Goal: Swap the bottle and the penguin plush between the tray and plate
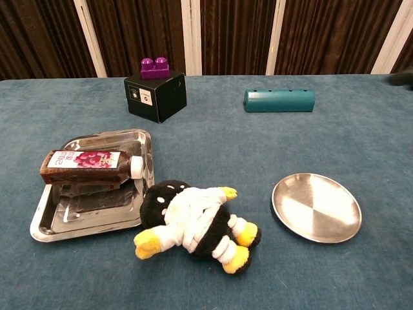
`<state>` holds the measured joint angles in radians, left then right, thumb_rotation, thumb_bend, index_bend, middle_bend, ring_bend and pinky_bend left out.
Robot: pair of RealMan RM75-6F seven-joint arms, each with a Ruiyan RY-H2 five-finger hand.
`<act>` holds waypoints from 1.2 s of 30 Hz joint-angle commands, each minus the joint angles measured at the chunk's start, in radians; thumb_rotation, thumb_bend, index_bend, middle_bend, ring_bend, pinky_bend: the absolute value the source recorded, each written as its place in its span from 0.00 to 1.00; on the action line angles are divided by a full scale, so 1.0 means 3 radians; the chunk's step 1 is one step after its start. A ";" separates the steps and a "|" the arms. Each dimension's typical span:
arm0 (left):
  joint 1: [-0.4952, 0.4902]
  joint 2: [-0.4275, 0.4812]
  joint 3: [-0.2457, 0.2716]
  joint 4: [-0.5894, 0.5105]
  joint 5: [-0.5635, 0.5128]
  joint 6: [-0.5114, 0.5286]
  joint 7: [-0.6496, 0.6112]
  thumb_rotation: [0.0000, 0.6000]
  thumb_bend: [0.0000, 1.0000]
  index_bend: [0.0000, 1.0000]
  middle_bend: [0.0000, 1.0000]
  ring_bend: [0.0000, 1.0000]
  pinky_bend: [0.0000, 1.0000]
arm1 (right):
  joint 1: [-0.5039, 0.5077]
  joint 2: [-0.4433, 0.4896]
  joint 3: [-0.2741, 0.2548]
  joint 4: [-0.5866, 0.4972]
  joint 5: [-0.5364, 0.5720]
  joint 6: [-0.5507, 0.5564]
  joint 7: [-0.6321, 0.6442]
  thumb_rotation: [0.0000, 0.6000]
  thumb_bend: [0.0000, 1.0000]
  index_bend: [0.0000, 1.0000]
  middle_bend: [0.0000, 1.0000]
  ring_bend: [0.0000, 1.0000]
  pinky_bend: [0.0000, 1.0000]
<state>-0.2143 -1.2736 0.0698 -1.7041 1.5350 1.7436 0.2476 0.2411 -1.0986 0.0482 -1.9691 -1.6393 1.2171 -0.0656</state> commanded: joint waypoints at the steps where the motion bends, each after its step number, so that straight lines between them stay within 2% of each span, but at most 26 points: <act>1: 0.0219 0.0007 0.0026 0.0198 0.0133 0.0232 -0.0319 1.00 0.21 0.13 0.03 0.01 0.15 | 0.0391 -0.0131 0.0074 -0.0455 -0.0024 -0.0491 -0.0361 1.00 0.04 0.06 0.05 0.00 0.00; 6: 0.0264 0.0040 -0.0044 0.0240 0.0095 0.0198 -0.0495 1.00 0.21 0.12 0.04 0.01 0.15 | 0.0662 -0.0531 0.0153 -0.0659 0.0308 -0.0876 -0.0845 1.00 0.04 0.06 0.05 0.00 0.00; 8: 0.0269 0.0071 -0.0072 0.0234 0.0061 0.0143 -0.0582 1.00 0.21 0.12 0.04 0.01 0.15 | 0.0786 -0.0804 0.0215 -0.0634 0.0569 -0.0991 -0.1085 1.00 0.04 0.06 0.05 0.00 0.00; 12: 0.0279 0.0085 -0.0127 0.0247 0.0077 0.0105 -0.0670 1.00 0.21 0.12 0.04 0.01 0.15 | 0.0968 -0.1313 0.0292 -0.0468 0.1069 -0.0986 -0.1706 1.00 0.04 0.06 0.05 0.00 0.00; 17: 0.0303 0.0110 -0.0163 0.0249 0.0083 0.0042 -0.0752 1.00 0.21 0.12 0.04 0.01 0.15 | 0.1166 -0.1722 0.0335 -0.0293 0.1613 -0.0917 -0.2113 1.00 0.04 0.06 0.05 0.00 0.00; 23: 0.0339 0.0108 -0.0261 0.0240 0.0001 0.0003 -0.0766 1.00 0.21 0.12 0.04 0.01 0.14 | 0.1320 -0.2105 0.0370 0.0012 0.1964 -0.0772 -0.2254 1.00 0.04 0.08 0.05 0.03 0.00; 31: 0.0374 0.0107 -0.0320 0.0234 0.0017 -0.0034 -0.0760 1.00 0.21 0.12 0.04 0.01 0.14 | 0.1453 -0.2336 0.0364 0.0396 0.2219 -0.0700 -0.2258 1.00 0.04 0.09 0.08 0.09 0.00; 36: 0.0394 0.0094 -0.0359 0.0230 0.0017 -0.0049 -0.0745 1.00 0.21 0.13 0.04 0.01 0.14 | 0.1485 -0.2436 0.0348 0.0586 0.2252 -0.0669 -0.2158 1.00 0.04 0.14 0.16 0.19 0.00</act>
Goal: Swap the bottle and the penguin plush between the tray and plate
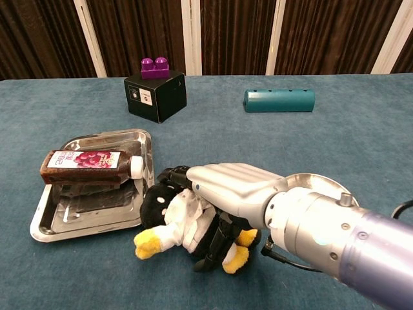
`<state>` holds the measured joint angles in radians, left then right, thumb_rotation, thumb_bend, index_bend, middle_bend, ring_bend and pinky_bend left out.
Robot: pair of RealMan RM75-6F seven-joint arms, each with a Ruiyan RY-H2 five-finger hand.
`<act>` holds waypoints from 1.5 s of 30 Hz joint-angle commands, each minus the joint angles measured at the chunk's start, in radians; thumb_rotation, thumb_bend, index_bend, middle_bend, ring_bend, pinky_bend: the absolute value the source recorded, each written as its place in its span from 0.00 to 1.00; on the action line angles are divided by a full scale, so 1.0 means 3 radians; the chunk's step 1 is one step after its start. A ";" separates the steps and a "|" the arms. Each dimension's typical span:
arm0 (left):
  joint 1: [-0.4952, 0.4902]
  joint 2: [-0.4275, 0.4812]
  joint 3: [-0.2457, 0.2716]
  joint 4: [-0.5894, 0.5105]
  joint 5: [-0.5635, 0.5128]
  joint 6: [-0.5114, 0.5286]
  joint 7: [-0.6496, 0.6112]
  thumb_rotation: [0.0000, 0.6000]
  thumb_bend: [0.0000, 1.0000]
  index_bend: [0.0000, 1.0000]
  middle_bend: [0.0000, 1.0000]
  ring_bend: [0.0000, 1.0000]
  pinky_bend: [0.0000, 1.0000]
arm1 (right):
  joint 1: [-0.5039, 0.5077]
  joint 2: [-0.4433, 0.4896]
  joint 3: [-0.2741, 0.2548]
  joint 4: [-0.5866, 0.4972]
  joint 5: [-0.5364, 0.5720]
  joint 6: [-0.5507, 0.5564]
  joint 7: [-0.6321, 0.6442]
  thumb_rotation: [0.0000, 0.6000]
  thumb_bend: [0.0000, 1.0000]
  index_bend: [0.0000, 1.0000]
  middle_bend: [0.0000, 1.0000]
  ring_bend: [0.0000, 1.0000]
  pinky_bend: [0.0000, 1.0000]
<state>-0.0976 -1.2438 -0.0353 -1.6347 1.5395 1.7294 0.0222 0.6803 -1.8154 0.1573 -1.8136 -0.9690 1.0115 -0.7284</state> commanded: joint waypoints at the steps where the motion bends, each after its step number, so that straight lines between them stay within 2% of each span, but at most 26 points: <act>1: 0.0008 -0.0009 -0.0016 -0.0002 0.0006 -0.0002 0.0010 1.00 0.21 0.13 0.04 0.01 0.14 | 0.0025 -0.0060 -0.0028 0.0091 0.0011 0.0018 0.0071 1.00 0.04 0.16 0.18 0.21 0.00; 4: 0.0014 -0.0018 -0.0024 -0.0002 0.0025 -0.0014 0.0007 1.00 0.21 0.14 0.04 0.01 0.14 | 0.0032 -0.0090 -0.0055 0.0139 -0.0026 0.0036 0.0119 1.00 0.03 0.27 0.28 0.29 0.00; 6: 0.0012 -0.0028 -0.0035 -0.0001 0.0027 -0.0030 0.0008 1.00 0.21 0.15 0.04 0.01 0.14 | 0.0033 -0.0117 -0.0062 0.0171 -0.0043 0.0057 0.0146 1.00 0.05 0.37 0.37 0.34 0.00; 9: 0.0010 -0.0037 -0.0053 0.0005 0.0033 -0.0052 0.0000 1.00 0.22 0.15 0.04 0.01 0.14 | 0.0019 -0.0185 -0.0068 0.0234 -0.0101 0.0139 0.0204 1.00 0.12 0.49 0.48 0.42 0.00; 14: 0.0029 -0.0045 -0.0100 0.0018 0.0019 -0.0042 -0.0065 1.00 0.22 0.15 0.03 0.01 0.14 | -0.0074 -0.0195 -0.0056 0.0240 -0.0287 0.0347 0.0391 1.00 0.19 0.59 0.58 0.49 0.00; 18: 0.0040 -0.0042 -0.0115 0.0010 0.0022 -0.0053 -0.0090 1.00 0.22 0.15 0.03 0.01 0.14 | -0.0183 -0.0008 -0.0016 0.0059 -0.0483 0.0540 0.0574 1.00 0.21 0.61 0.60 0.49 0.00; 25: 0.0061 -0.0055 -0.0115 0.0002 0.0068 -0.0058 -0.0081 1.00 0.22 0.15 0.03 0.01 0.14 | -0.0386 0.0509 -0.0008 -0.0351 -0.0683 0.0774 0.0774 1.00 0.21 0.63 0.60 0.49 0.00; 29: 0.0073 -0.0065 -0.0118 -0.0006 0.0091 -0.0055 -0.0063 1.00 0.22 0.15 0.03 0.01 0.14 | -0.0500 0.0794 -0.0020 -0.0465 -0.0733 0.0837 0.0946 1.00 0.21 0.63 0.60 0.49 0.00; 37: 0.0115 -0.0098 -0.0150 -0.0013 0.0101 -0.0002 0.0007 1.00 0.22 0.15 0.03 0.01 0.14 | -0.0591 0.1134 -0.0038 -0.0321 -0.0636 0.0718 0.1218 1.00 0.21 0.63 0.60 0.49 0.00; 41: 0.0123 -0.0121 -0.0162 -0.0016 0.0098 -0.0005 0.0057 1.00 0.22 0.15 0.03 0.01 0.14 | -0.0603 0.1172 -0.0086 -0.0150 -0.0646 0.0611 0.1358 1.00 0.21 0.63 0.60 0.49 0.00; 45: 0.0134 -0.0138 -0.0157 -0.0022 0.0130 0.0004 0.0103 1.00 0.22 0.15 0.03 0.01 0.14 | -0.0607 0.1138 -0.0103 0.0061 -0.0633 0.0523 0.1499 1.00 0.20 0.63 0.60 0.44 0.00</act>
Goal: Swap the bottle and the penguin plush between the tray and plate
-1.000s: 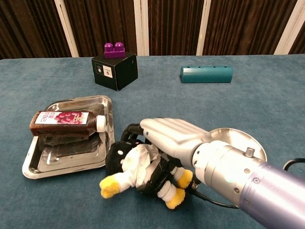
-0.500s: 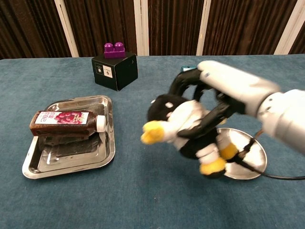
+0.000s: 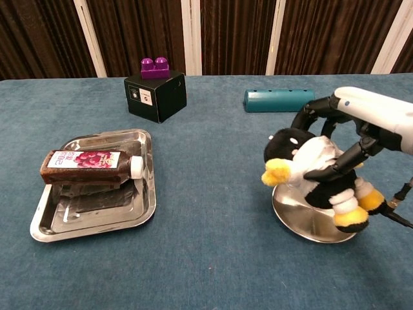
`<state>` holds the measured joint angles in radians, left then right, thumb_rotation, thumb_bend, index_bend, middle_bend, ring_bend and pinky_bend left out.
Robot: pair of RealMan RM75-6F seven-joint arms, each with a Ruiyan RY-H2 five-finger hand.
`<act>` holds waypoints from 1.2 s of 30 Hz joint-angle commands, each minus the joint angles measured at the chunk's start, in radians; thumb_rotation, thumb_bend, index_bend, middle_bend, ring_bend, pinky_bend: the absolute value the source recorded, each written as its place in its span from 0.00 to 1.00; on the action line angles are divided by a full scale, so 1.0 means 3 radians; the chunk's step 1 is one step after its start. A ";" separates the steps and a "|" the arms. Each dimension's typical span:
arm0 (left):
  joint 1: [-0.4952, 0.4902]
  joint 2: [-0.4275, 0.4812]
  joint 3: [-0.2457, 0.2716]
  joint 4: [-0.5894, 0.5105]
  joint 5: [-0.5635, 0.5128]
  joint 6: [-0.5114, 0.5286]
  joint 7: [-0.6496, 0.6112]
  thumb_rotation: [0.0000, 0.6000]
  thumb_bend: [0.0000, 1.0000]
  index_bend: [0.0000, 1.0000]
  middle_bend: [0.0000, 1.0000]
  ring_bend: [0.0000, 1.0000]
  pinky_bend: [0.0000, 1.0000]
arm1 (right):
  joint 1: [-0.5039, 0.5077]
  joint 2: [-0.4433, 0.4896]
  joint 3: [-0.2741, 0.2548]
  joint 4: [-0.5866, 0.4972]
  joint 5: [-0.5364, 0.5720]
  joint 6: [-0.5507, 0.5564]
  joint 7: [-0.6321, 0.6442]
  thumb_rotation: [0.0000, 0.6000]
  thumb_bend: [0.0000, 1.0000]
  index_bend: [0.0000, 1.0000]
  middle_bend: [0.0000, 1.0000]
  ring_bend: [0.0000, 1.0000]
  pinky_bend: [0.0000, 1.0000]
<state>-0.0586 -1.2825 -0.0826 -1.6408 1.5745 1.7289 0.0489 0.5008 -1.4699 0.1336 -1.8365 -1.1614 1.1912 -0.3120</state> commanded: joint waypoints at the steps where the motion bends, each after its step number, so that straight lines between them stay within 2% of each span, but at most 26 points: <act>1: 0.0006 -0.0014 -0.0002 -0.0001 0.0017 0.0010 0.0023 1.00 0.22 0.15 0.03 0.01 0.14 | -0.0011 -0.0021 -0.0031 0.0175 0.0013 -0.0091 0.0130 1.00 0.20 0.63 0.60 0.42 0.00; 4: 0.0009 -0.0034 -0.0010 0.0005 0.0017 0.0008 0.0061 1.00 0.22 0.15 0.03 0.01 0.14 | -0.0013 -0.0043 -0.0056 0.0298 -0.0004 -0.0143 0.0191 1.00 0.20 0.61 0.57 0.37 0.00; 7: 0.0009 -0.0046 -0.0014 0.0005 0.0015 -0.0005 0.0084 1.00 0.22 0.15 0.03 0.01 0.14 | -0.0011 -0.0040 -0.0087 0.0353 -0.0050 -0.0184 0.0222 1.00 0.20 0.49 0.47 0.28 0.00; 10: 0.0010 -0.0055 -0.0019 0.0001 0.0015 -0.0015 0.0107 1.00 0.22 0.15 0.03 0.01 0.14 | 0.0002 -0.0033 -0.0121 0.0387 -0.0033 -0.0233 0.0132 1.00 0.19 0.29 0.29 0.14 0.00; 12: 0.0013 -0.0052 -0.0021 -0.0005 0.0017 -0.0017 0.0103 1.00 0.22 0.15 0.03 0.01 0.14 | 0.0016 -0.0002 -0.0150 0.0364 0.0029 -0.0299 0.0053 1.00 0.13 0.17 0.15 0.03 0.00; 15: 0.0018 -0.0037 -0.0022 -0.0001 0.0014 -0.0028 0.0105 1.00 0.22 0.15 0.03 0.01 0.14 | 0.0022 0.0088 -0.0172 0.0258 0.0150 -0.0347 -0.0078 1.00 0.06 0.10 0.05 0.00 0.00; 21: 0.0061 0.0033 -0.0021 -0.0107 -0.0202 -0.0149 0.0446 1.00 0.21 0.15 0.03 0.01 0.14 | -0.0156 0.0531 -0.0206 -0.0259 0.0098 -0.0100 -0.0059 1.00 0.04 0.04 0.03 0.00 0.00; 26: 0.0077 0.0107 0.0015 -0.0243 -0.0241 -0.0225 0.0512 1.00 0.21 0.15 0.03 0.01 0.14 | -0.0513 0.1095 -0.0381 -0.0559 -0.0310 0.0284 0.0291 1.00 0.04 0.04 0.03 0.00 0.00; 28: 0.0094 0.0144 0.0043 -0.0298 -0.0250 -0.0248 0.0514 1.00 0.21 0.15 0.03 0.01 0.14 | -0.0720 0.1255 -0.0446 -0.0465 -0.0615 0.0574 0.0610 1.00 0.04 0.04 0.03 0.00 0.00; 31: 0.0135 0.0200 0.0111 -0.0349 -0.0212 -0.0256 0.0486 1.00 0.21 0.14 0.03 0.01 0.14 | -0.1035 0.1230 -0.0423 -0.0043 -0.0924 0.1189 0.0940 1.00 0.04 0.07 0.03 0.00 0.00; 33: 0.0176 0.0243 0.0161 -0.0369 -0.0168 -0.0233 0.0431 1.00 0.21 0.14 0.03 0.01 0.14 | -0.1205 0.1134 -0.0376 0.0253 -0.0969 0.1523 0.0962 1.00 0.04 0.09 0.03 0.00 0.00; 36: 0.0241 0.0285 0.0214 -0.0361 -0.0125 -0.0178 0.0373 1.00 0.21 0.14 0.03 0.01 0.14 | -0.1313 0.1122 -0.0360 0.0433 -0.1029 0.1695 0.0998 1.00 0.04 0.09 0.03 0.00 0.00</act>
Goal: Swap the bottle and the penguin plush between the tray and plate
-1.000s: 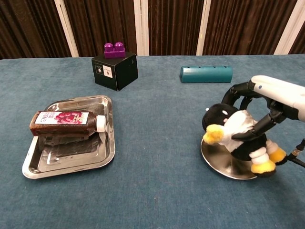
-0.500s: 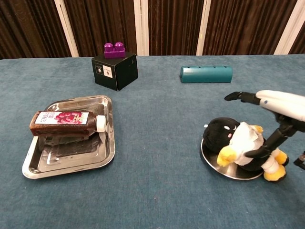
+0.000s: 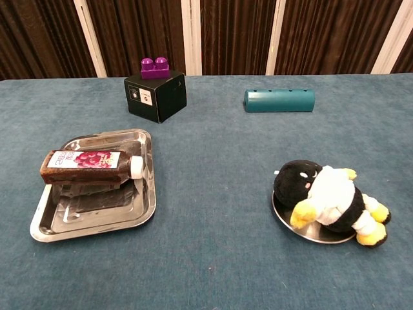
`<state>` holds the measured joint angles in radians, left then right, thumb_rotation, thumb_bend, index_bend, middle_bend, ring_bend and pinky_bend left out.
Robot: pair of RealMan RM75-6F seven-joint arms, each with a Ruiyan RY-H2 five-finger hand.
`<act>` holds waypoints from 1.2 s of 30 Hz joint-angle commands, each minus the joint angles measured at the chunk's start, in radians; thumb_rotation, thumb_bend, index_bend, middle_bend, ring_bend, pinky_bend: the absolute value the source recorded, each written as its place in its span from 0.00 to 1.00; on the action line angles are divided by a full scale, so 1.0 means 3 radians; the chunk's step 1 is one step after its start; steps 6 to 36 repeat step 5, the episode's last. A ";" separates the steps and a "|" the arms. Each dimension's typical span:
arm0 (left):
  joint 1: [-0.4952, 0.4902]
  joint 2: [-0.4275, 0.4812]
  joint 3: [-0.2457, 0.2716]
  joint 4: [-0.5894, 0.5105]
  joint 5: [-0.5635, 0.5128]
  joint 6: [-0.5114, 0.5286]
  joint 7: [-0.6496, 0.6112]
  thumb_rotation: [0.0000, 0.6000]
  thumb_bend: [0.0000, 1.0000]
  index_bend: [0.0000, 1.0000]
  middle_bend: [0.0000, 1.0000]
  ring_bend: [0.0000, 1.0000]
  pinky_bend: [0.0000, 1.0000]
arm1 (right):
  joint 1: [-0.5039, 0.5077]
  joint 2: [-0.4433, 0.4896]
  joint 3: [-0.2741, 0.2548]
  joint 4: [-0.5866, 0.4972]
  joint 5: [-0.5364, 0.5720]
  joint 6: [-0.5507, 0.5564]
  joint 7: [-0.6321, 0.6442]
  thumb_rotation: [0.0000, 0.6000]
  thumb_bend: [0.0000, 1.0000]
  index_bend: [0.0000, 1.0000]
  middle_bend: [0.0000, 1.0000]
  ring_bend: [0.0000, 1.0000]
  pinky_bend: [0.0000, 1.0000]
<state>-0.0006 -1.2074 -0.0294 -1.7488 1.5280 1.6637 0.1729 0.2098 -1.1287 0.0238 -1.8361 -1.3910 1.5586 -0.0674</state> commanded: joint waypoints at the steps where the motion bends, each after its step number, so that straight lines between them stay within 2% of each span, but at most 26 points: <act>1: 0.0071 0.0048 0.0054 0.0000 0.0028 0.0050 -0.0051 1.00 0.21 0.13 0.03 0.01 0.14 | -0.0365 0.0003 -0.0012 0.0467 -0.0312 0.0488 0.0219 1.00 0.04 0.09 0.03 0.00 0.00; 5: 0.0117 0.0098 0.0094 -0.0022 0.0059 0.0068 -0.0104 1.00 0.21 0.13 0.03 0.01 0.14 | -0.0391 0.0153 -0.0148 0.0472 -0.0474 0.0358 0.0311 1.00 0.04 0.09 0.03 0.00 0.00; 36: 0.0117 0.0098 0.0094 -0.0022 0.0059 0.0068 -0.0104 1.00 0.21 0.13 0.03 0.01 0.14 | -0.0391 0.0153 -0.0148 0.0472 -0.0474 0.0358 0.0311 1.00 0.04 0.09 0.03 0.00 0.00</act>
